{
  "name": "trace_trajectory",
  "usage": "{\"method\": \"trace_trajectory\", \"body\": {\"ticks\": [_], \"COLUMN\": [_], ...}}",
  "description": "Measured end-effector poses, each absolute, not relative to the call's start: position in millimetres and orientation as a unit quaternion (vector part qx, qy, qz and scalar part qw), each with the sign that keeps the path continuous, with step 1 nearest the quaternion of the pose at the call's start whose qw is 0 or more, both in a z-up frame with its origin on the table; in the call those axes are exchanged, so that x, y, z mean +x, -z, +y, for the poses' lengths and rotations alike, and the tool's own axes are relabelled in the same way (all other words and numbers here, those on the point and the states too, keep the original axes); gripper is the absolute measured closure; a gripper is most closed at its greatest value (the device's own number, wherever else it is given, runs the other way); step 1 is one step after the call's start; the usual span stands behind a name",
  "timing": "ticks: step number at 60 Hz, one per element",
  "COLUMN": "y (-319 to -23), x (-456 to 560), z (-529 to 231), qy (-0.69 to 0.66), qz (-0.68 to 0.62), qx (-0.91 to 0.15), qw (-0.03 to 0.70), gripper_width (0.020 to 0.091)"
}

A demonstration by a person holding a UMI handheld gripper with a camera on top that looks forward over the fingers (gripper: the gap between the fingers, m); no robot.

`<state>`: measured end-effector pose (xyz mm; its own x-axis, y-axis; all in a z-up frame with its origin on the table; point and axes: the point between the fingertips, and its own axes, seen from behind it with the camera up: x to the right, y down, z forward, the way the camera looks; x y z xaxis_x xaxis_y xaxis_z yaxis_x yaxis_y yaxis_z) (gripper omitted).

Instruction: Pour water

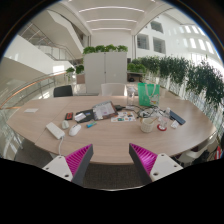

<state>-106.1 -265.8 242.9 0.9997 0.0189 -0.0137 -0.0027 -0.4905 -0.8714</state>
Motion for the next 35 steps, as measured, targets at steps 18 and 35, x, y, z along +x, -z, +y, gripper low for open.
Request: {"method": "trace_trajectory", "body": {"ticks": [18,35], "y": [-263,-255], "x": [-128,-72], "z": [-297,-287], "qy": [-0.013,-0.062], "qz": [-0.037,-0.054], "qx": [-0.859,-0.857], "qw": [0.51,0.508], "gripper_width": [0.0269,0.0267]}}
